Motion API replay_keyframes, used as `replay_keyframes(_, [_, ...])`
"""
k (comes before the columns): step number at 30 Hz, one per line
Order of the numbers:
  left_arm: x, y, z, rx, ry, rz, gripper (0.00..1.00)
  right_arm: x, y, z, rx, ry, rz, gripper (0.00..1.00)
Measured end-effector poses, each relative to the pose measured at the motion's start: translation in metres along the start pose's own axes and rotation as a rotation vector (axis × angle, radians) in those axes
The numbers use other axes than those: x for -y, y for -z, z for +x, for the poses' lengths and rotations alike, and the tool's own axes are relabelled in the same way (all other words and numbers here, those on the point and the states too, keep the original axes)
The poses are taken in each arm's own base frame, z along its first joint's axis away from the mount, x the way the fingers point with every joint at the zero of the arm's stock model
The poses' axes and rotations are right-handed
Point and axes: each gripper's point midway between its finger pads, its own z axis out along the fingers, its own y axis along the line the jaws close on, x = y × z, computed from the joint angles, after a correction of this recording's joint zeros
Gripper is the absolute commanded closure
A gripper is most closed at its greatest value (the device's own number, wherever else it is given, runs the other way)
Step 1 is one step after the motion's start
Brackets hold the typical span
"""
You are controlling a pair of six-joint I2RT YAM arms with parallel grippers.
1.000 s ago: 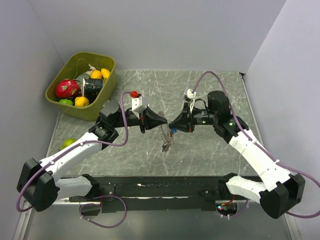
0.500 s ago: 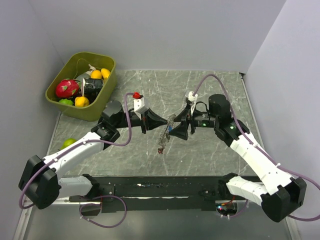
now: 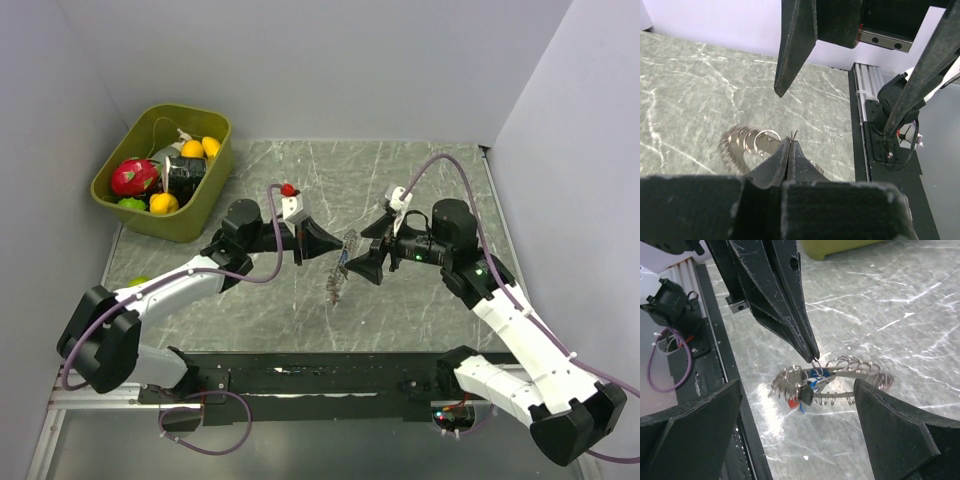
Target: Put the keys on the keyring
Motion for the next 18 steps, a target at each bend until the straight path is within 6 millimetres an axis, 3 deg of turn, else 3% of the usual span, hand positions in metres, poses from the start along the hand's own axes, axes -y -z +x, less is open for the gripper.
replay_keyframes(11, [0.010, -0.036, 0.010, 0.031, 0.028, 0.098, 0.99, -0.002, 0.013, -0.010, 0.041, 0.025, 0.048, 0.00])
replay_keyframes(14, [0.012, -0.036, 0.025, 0.035, 0.055, 0.102, 0.99, 0.000, 0.012, -0.006, 0.035, 0.018, 0.055, 0.00])
replay_keyframes(18, [0.013, -0.027, 0.061, 0.014, 0.112, 0.076, 0.99, 0.001, 0.010, 0.000, 0.021, -0.002, 0.057, 0.00])
